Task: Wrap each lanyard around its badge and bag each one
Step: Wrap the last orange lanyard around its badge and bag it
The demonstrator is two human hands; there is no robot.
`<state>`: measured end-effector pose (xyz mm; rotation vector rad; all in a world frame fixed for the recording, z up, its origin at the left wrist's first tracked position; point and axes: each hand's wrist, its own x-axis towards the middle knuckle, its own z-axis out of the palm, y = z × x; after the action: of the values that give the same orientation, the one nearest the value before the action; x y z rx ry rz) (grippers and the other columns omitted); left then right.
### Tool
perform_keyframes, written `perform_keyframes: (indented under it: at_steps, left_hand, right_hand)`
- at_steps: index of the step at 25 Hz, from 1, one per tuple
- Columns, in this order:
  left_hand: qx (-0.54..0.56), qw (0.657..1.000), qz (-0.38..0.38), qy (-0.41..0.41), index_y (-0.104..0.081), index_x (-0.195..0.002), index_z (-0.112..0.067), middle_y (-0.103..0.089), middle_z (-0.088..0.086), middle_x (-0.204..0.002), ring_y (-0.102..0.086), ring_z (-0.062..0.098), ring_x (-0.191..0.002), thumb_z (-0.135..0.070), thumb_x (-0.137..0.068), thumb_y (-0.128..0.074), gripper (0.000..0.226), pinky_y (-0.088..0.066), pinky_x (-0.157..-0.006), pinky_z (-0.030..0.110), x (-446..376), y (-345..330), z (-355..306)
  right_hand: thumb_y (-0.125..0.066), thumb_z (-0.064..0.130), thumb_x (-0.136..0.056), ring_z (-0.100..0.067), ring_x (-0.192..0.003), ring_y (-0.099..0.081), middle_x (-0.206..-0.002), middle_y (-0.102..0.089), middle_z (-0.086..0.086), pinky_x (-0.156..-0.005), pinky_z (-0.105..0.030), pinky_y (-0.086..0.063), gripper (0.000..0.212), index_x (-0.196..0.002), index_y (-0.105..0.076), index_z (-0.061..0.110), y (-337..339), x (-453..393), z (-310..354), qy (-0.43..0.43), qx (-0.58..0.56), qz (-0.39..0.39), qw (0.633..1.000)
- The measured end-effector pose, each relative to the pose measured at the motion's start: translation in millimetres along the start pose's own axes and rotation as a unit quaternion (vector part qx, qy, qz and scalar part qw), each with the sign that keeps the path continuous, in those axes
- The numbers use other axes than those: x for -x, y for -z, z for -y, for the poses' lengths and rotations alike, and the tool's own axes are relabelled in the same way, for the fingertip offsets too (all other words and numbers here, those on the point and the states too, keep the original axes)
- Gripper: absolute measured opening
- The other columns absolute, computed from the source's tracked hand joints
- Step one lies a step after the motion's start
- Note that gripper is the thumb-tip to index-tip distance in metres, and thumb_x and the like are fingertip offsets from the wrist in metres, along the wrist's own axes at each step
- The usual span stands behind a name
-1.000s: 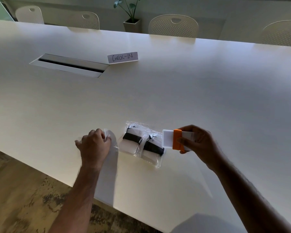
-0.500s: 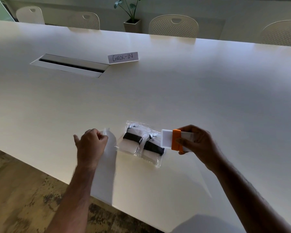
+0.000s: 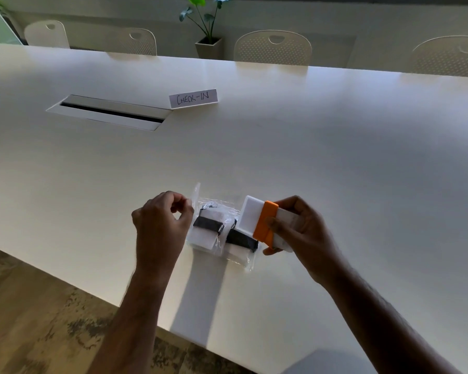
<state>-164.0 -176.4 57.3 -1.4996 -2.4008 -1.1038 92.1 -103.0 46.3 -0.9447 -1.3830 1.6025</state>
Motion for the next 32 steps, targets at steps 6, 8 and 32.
perform_keyframes:
  at_steps: [6, 8, 32]
  left_hand:
    - [0.071, 0.993, 0.033, -0.083, -0.067, -0.085, -0.022, -0.068, -0.012, -0.079, -0.066, 0.013, -0.074, -0.022, -0.092, -0.074, 0.01, -0.054, -0.084, 0.053, 14, -11, -52]
    - [0.081, 0.99, 0.049, -0.103, -0.068, -0.086, -0.021, -0.069, -0.012, -0.081, -0.065, 0.012, -0.075, -0.02, -0.091, -0.076, 0.01, -0.053, -0.086, 0.048, 21, -21, -66]
    - [0.176, 0.98, 0.03, -0.083, -0.071, -0.104, -0.017, -0.073, -0.006, -0.097, -0.066, 0.013, -0.095, -0.028, -0.1, -0.066, 0.013, -0.055, -0.092, 0.042, 41, -61, -127]
  right_hand:
    - [-0.071, -0.001, -0.094, -0.027, -0.081, -0.074, -0.099, -0.067, -0.007, -0.057, -0.051, -0.065, 0.018, -0.101, -0.061, 0.012, -1, 7, 19, 0.06, 0.025, -0.056, 0.996]
    - [-0.071, -0.001, -0.094, -0.027, -0.085, -0.074, -0.099, -0.067, -0.003, -0.056, -0.05, -0.065, 0.019, -0.103, -0.06, 0.012, 3, 9, 24, 0.073, 0.029, -0.075, 0.994]
    - [-0.073, 0.013, -0.096, -0.024, -0.084, -0.076, -0.107, -0.065, -0.005, -0.055, -0.042, -0.065, 0.018, -0.104, -0.058, 0.016, 43, 23, 22, 0.045, 0.115, -0.126, 0.984]
